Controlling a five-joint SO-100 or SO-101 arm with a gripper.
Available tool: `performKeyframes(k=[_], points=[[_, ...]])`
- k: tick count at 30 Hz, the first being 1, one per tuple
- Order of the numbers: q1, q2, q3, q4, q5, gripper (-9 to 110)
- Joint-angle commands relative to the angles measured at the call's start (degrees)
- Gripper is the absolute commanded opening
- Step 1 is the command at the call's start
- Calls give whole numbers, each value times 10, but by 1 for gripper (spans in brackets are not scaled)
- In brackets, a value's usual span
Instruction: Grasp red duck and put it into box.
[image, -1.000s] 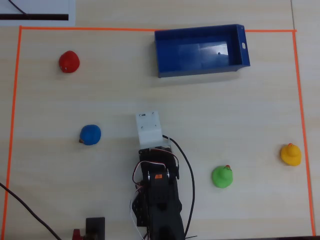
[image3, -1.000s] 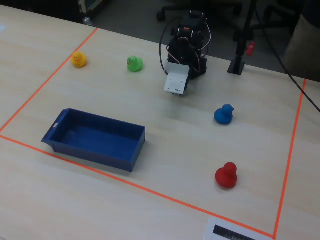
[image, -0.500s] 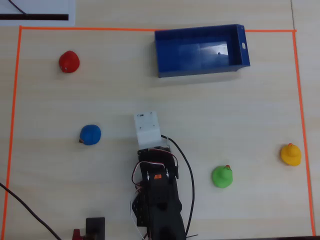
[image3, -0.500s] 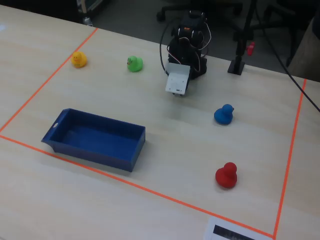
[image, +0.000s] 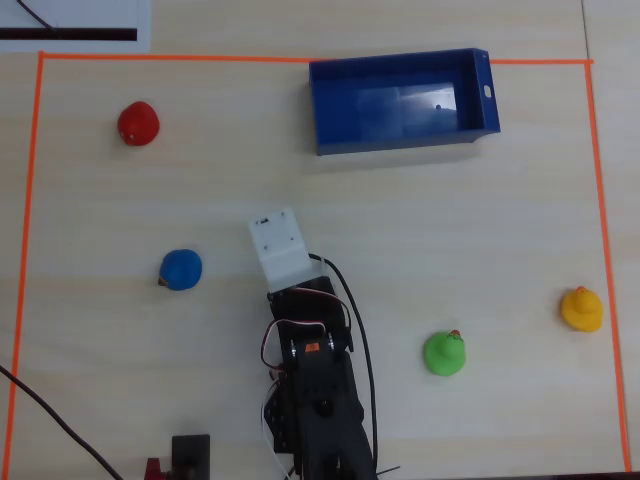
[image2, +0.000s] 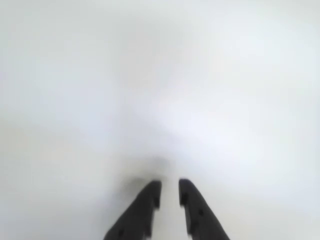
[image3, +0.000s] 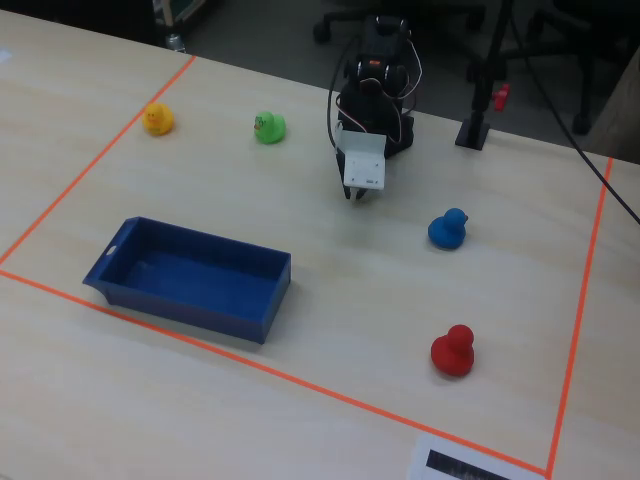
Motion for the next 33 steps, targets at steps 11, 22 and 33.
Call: performKeyframes(k=[11,22,33], points=[[-74,-422,-156,-543,92,23],[-140,-705,-250,-798,157,35],[-149,-964,-509,-831,225,37]])
